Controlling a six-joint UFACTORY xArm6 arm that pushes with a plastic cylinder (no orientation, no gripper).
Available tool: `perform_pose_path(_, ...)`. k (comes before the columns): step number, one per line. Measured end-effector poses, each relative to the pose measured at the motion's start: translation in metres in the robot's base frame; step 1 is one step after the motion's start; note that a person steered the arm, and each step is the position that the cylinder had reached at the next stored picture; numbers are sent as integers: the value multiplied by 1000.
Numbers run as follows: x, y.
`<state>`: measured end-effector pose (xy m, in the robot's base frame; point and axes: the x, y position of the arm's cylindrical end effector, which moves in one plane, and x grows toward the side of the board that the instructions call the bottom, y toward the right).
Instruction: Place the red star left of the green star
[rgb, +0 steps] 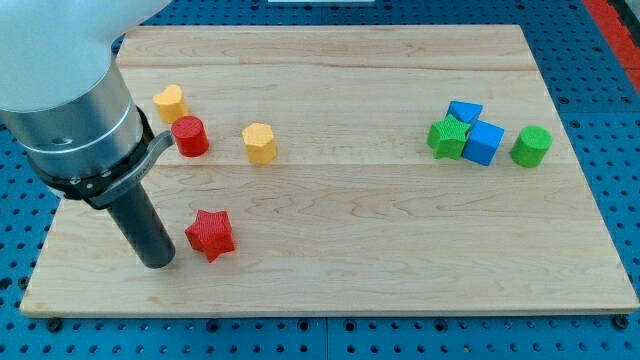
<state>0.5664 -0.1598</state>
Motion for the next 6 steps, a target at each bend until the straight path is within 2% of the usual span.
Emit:
perform_pose_path(2, -68, 140)
perform_pose_path(3, -70, 204)
perform_pose_path(4, -98, 212)
perform_pose_path(5, -27, 234)
perform_pose_path(6, -39, 159)
